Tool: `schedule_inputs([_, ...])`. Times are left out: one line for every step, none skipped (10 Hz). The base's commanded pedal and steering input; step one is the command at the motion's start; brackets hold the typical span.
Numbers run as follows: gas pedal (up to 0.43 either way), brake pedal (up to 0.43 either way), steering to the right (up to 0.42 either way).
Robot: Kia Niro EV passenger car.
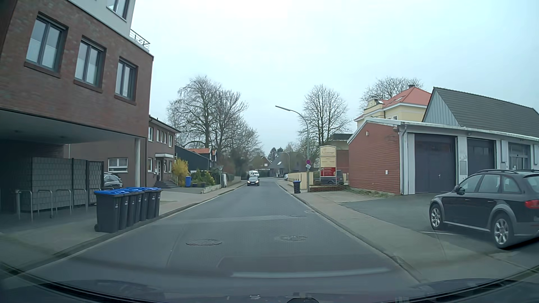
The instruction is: Follow the waypoints while adhering to traffic rules and regulations
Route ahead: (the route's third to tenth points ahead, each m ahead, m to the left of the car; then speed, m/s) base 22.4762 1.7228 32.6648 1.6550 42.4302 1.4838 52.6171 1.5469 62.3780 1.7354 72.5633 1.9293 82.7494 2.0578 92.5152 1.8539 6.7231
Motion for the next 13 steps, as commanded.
schedule_inputs([0.177, 0.0, 0.033])
schedule_inputs([0.189, 0.0, 0.025])
schedule_inputs([0.197, 0.0, 0.012])
schedule_inputs([0.209, 0.0, -0.004])
schedule_inputs([0.209, 0.0, -0.013])
schedule_inputs([0.22, 0.0, -0.015])
schedule_inputs([0.22, 0.0, -0.016])
schedule_inputs([0.228, 0.0, -0.016])
schedule_inputs([0.228, 0.0, -0.015])
schedule_inputs([0.24, 0.0, -0.014])
schedule_inputs([0.26, 0.0, -0.012])
schedule_inputs([0.26, 0.0, -0.008])
schedule_inputs([0.268, 0.0, -0.009])
